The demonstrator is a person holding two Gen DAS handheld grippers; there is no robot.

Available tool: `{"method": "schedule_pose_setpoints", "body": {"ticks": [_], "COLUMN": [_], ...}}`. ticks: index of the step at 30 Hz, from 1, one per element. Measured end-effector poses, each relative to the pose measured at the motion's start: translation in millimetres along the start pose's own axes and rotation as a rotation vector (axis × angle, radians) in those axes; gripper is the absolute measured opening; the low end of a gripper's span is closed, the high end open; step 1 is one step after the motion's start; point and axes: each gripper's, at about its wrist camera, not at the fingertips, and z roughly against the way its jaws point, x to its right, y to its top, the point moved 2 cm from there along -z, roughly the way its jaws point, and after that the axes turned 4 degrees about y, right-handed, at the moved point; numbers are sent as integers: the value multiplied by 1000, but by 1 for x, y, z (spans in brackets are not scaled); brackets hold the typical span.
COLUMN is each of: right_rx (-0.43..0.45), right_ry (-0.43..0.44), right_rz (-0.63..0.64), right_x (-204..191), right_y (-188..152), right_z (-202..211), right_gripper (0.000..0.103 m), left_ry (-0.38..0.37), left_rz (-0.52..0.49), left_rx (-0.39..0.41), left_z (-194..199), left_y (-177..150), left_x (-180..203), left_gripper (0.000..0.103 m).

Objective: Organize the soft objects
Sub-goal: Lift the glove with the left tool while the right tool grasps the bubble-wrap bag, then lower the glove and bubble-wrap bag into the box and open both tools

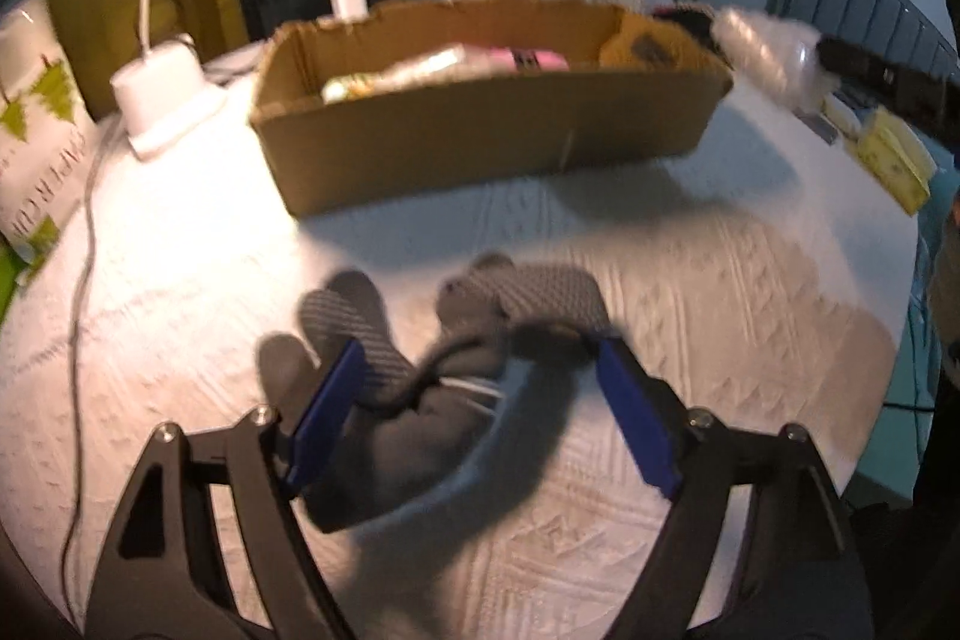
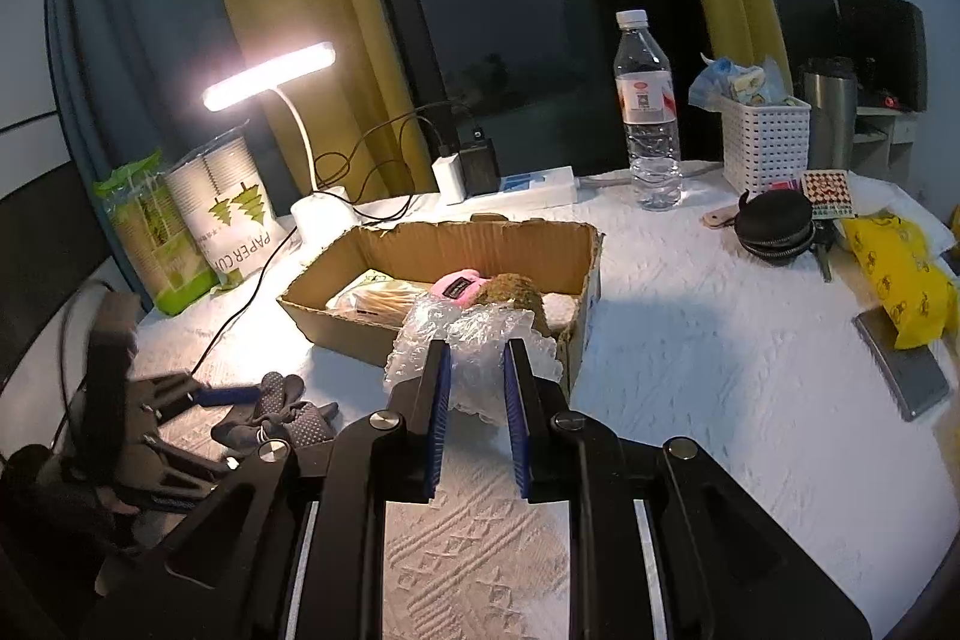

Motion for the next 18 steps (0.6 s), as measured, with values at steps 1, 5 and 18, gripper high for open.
{"method": "schedule_pose_setpoints", "body": {"ticks": [1,5,18], "right_rx": [2,12,72], "right_ry": [-1,-5,17], "right_rz": [-2,0,12], "right_x": [1,4,11], "right_y": [0,2,30], "right_z": [1,6,23], "right_gripper": [19,19,19], "left_ry": [10,-8,-69], "left_rz": [-3,37,14], "left_rx": [3,13,184], "left_z": [-2,3,59], "left_y": [-2,3,64], "left_x": [1,-6,25], "left_gripper": [72,29,24]}}
